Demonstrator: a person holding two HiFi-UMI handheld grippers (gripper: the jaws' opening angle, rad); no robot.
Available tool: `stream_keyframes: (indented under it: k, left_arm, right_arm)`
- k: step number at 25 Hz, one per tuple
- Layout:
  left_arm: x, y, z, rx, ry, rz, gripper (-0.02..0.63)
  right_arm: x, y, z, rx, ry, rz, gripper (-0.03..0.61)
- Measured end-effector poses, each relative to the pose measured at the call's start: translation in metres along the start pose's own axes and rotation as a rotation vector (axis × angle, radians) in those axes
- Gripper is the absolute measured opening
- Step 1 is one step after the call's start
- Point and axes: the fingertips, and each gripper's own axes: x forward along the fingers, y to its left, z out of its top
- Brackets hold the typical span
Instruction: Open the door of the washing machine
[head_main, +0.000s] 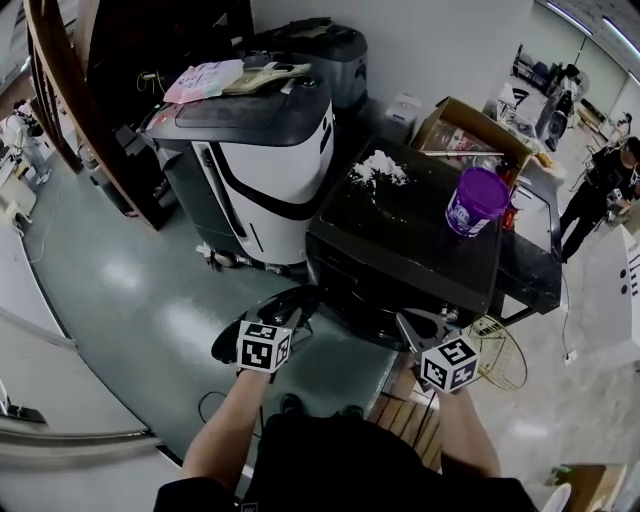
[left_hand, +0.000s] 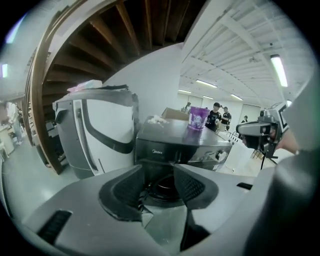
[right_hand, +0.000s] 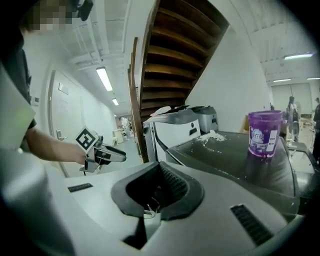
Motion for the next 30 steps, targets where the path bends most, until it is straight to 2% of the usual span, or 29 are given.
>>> stream_keyframes:
  k: [6, 9, 13, 17, 20, 22, 25, 27, 30]
  left_arm:
    - [-0.018, -0.049, 0.049, 0.049, -0.126, -0.021, 0.198]
    - [-0.032, -0.064, 0.071, 0.07, -0.198, 0.012, 0.195]
    - [-0.047, -0.079, 0.095, 0.064, -0.29, 0.005, 0.195]
    - [-0.051, -0.088, 0.11, 0.092, -0.302, -0.049, 0.178]
    - [-0.061, -0.089, 0.128, 0.073, -0.327, -0.121, 0.104]
    - [-0.068, -0.09, 0.143, 0.095, -0.355, -0.149, 0.054]
    - [-0.075, -0.088, 0.159, 0.127, -0.388, -0.145, 0.044]
    - [-0.079, -0.087, 0.166, 0.12, -0.396, -0.166, 0.018]
    - [-0.084, -0.085, 0.175, 0.109, -0.414, -0.189, 0.017]
  right_arm:
    - [-0.047, -0.019, 0.023, -0.045, -0.055, -0.057, 0.015]
    - [-0.066, -0.021, 0.031, -0.048, -0.081, -0.074, 0.015]
    - [-0.079, -0.018, 0.046, -0.072, -0.113, -0.089, 0.015]
    - [-0.082, -0.014, 0.062, -0.107, -0.136, -0.116, 0.017]
    - [-0.079, -0.005, 0.074, -0.135, -0.143, -0.123, 0.017]
    - [-0.077, -0.002, 0.087, -0.14, -0.175, -0.12, 0.017]
    - [-0.08, -0.003, 0.107, -0.134, -0.236, -0.135, 0.017]
    - [-0.08, 0.0, 0.118, -0.137, -0.262, -0.141, 0.015]
    - [-0.08, 0.006, 0.13, -0.163, -0.292, -0.149, 0.015]
